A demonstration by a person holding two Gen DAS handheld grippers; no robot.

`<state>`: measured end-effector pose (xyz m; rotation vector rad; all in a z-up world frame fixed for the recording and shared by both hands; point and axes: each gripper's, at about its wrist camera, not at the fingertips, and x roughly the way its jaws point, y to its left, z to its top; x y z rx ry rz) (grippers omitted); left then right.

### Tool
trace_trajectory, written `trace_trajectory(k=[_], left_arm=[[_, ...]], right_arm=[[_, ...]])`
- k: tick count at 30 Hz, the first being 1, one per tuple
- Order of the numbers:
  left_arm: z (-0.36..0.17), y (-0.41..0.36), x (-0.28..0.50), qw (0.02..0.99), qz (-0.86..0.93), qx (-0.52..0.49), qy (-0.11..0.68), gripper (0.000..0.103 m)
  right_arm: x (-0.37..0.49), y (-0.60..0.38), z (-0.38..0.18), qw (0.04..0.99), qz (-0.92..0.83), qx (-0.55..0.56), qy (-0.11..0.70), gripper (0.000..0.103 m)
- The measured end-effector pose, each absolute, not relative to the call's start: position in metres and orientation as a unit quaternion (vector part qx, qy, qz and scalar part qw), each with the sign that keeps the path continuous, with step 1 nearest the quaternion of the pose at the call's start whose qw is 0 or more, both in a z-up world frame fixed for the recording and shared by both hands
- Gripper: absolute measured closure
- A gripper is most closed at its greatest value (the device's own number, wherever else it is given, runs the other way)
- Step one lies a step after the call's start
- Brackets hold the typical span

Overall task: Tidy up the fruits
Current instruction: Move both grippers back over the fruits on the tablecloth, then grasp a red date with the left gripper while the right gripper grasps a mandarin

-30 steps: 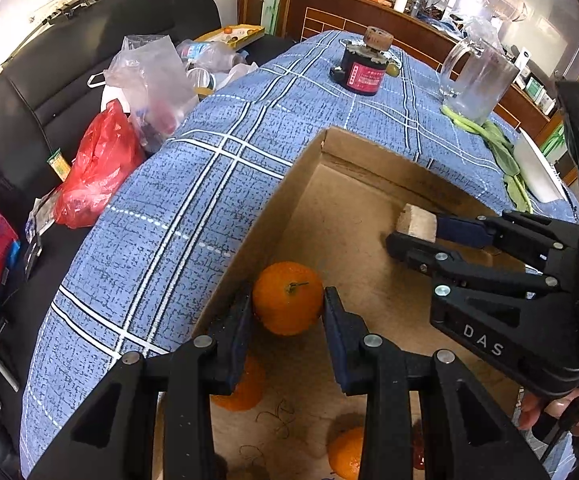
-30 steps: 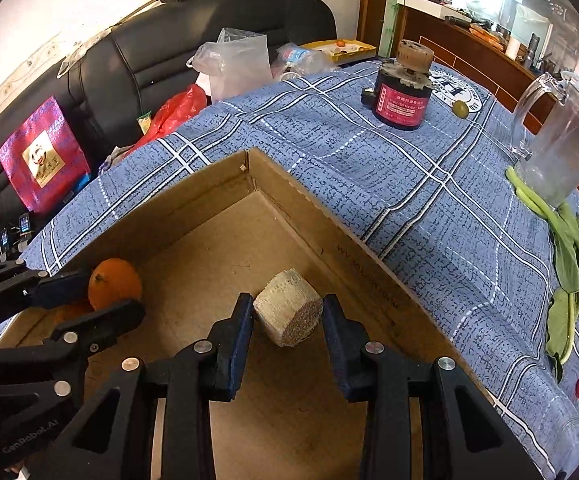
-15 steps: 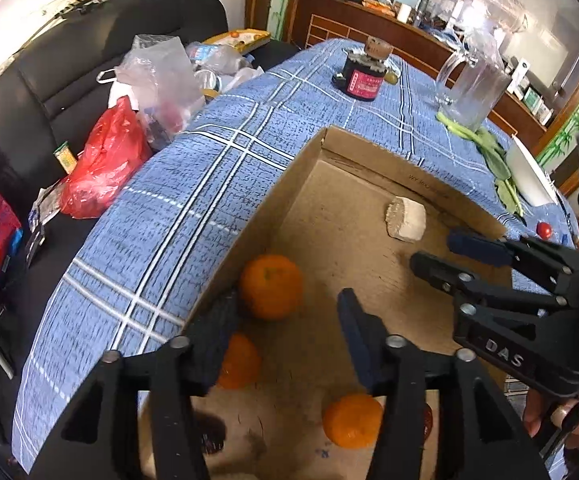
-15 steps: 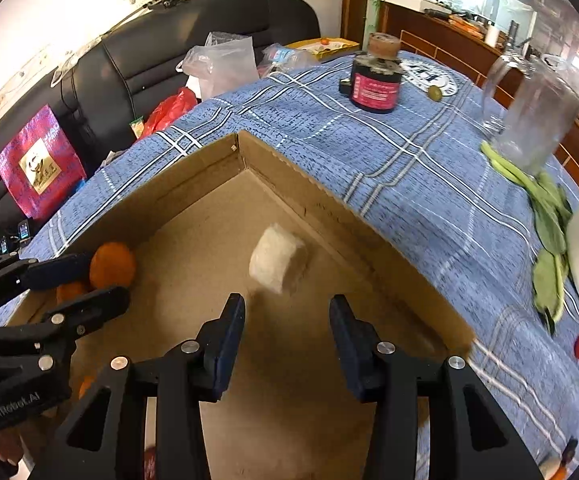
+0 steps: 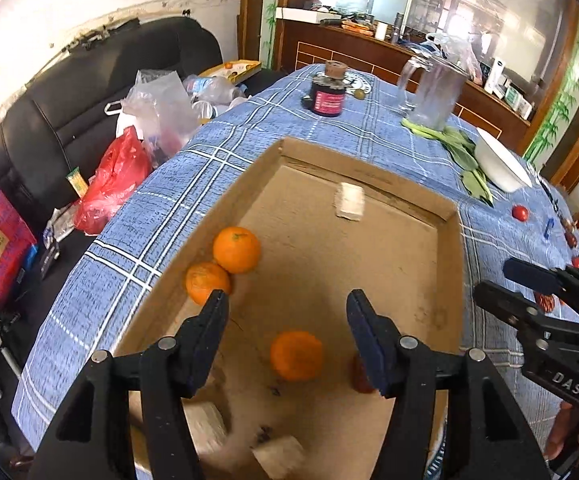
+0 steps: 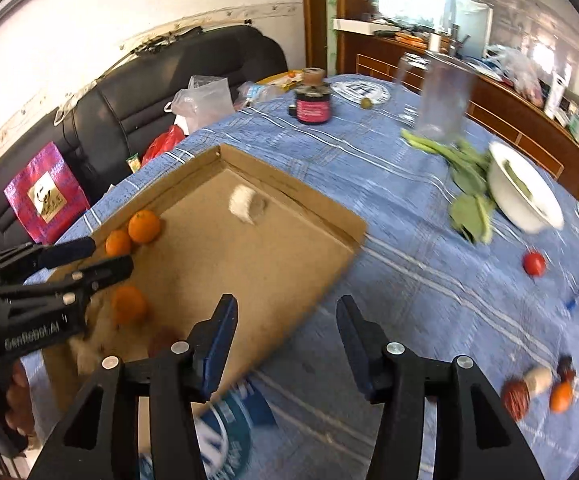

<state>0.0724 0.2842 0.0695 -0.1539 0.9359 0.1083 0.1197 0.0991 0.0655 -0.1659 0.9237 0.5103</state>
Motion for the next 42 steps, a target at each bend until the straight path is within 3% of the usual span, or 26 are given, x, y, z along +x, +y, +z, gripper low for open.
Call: trace_trajectory(k=[12, 15, 19, 33, 35, 42], left_arm=[[0.068, 0.166, 0.057, 0.881, -0.005, -0.031, 0.472, 0.041], [0.06, 0.13, 0.059, 0.873, -0.031, -0.014, 0.487, 0.034], [0.046, 0.09, 0.063, 0.862, -0.054, 0.001, 0.503, 0.034], [0.031, 0.016, 0.083, 0.848, -0.085, 0.025, 0.522, 0.034], [0.032, 0.007, 0.086, 0.849, -0.088, 0.029, 0.52, 0.034], [0.03, -0.041, 0.112, 0.846, -0.115, 0.037, 0.52, 0.035]], right_arm=[[0.091, -0.075, 0.041, 0.875, 0.152, -0.019, 0.46, 0.048], [0.095, -0.124, 0.034, 0.878, 0.115, -0.01, 0.465, 0.048], [0.099, -0.178, 0.025, 0.881, 0.083, 0.013, 0.465, 0.048], [0.147, -0.203, 0.007, 0.88, 0.109, 0.041, 0.46, 0.048], [0.148, -0.2, 0.007, 0.882, 0.115, 0.031, 0.456, 0.068], [0.13, -0.209, 0.014, 0.887, 0.123, 0.024, 0.445, 0.068]])
